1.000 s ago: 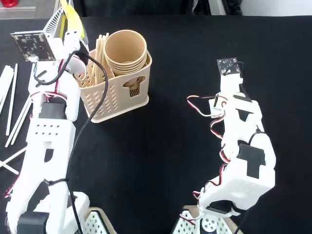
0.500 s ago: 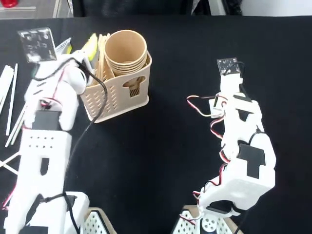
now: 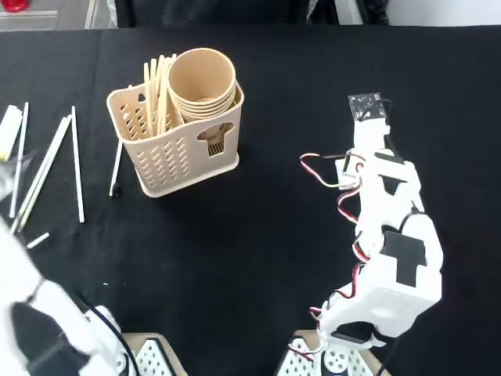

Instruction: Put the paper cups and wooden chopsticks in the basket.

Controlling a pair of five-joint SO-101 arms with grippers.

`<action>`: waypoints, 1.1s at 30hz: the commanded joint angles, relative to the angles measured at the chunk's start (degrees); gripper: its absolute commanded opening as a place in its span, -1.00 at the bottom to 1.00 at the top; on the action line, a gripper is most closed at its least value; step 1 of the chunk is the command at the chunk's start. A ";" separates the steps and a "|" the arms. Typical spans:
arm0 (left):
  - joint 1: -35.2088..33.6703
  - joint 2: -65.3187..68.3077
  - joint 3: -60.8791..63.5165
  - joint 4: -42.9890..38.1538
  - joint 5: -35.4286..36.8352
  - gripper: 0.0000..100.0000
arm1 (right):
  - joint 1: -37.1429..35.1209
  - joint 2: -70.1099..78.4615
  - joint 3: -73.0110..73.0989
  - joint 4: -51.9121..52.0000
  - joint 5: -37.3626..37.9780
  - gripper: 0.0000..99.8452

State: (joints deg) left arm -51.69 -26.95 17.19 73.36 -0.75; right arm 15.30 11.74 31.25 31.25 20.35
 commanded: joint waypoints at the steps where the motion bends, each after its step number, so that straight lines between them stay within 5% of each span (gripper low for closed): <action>1: -9.89 6.51 0.22 -0.53 -2.20 -0.53 | 0.09 -3.38 -0.04 -0.35 0.53 -0.97; 9: -15.60 27.25 -1.89 -15.30 -2.11 -0.54 | 0.09 -3.38 0.04 -0.35 0.53 -0.97; 24: -14.29 63.74 -30.37 -15.30 0.26 -0.55 | 0.09 -3.38 0.04 -0.35 0.53 -0.97; 29: -14.73 65.23 -31.87 -15.21 1.14 -0.91 | 0.09 -3.38 0.04 -0.35 0.53 -0.97; 33: -14.37 62.42 -31.69 -11.96 0.70 -0.94 | 0.09 -3.38 0.04 -0.35 0.53 -0.97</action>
State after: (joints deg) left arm -65.23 37.32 -13.49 59.38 0.13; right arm 15.30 11.74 31.25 31.25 20.35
